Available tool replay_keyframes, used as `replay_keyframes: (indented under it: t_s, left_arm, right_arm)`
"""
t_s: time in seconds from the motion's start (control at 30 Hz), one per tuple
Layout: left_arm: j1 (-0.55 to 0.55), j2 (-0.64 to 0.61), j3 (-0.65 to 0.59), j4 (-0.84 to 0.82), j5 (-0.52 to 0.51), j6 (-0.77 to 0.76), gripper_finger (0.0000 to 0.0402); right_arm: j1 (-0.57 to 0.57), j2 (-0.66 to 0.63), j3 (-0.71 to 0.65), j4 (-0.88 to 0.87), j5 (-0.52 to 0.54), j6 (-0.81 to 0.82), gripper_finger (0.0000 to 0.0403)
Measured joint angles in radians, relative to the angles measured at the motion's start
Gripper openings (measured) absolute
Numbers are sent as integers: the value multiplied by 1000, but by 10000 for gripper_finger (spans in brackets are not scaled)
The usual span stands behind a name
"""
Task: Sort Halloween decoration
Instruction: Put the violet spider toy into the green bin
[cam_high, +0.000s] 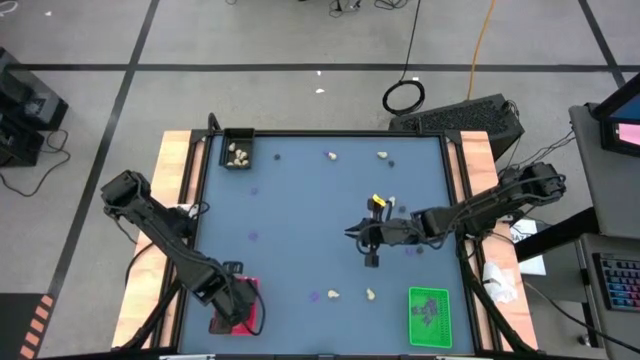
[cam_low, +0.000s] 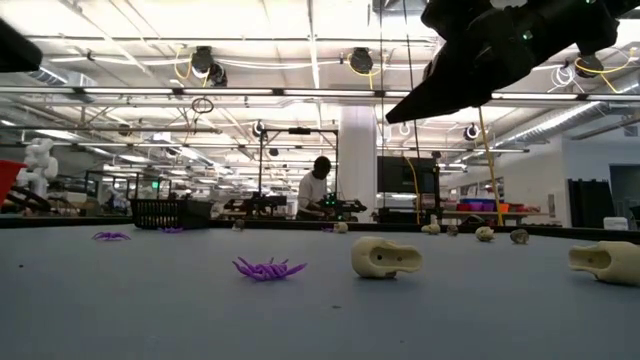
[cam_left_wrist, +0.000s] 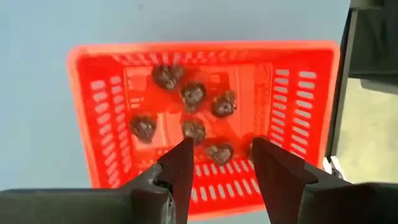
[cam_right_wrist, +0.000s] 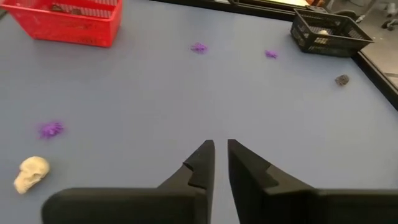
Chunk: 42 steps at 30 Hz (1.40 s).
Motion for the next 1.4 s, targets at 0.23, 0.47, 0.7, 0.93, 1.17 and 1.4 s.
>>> replay_keyframes:
  t_s: [0.23, 0.47, 0.7, 0.93, 1.17, 1.4]
  left_arm:
    - [2, 0, 0, 129, -145, 158, 119]
    - [56, 0, -27, 316, -213, 344, 17]
    - [120, 0, -164, 674, -215, 500, 2]
    - [168, 0, -325, 1046, -214, 580, 1]
    - [211, 0, -446, 1337, -213, 652, 1]
    - [259, 0, -543, 1564, -200, 705, 1]
  right_arm:
    - [81, 12, 0, 21, -1, 62, 61]
    - [161, 179, 75, 86, -25, 123, 62]
    - [192, 376, 326, -73, -26, 130, 81]
    - [192, 524, 535, -224, -162, 180, 166]
    - [172, 638, 660, -335, -209, 177, 195]
    - [132, 700, 692, -350, -291, 186, 176]
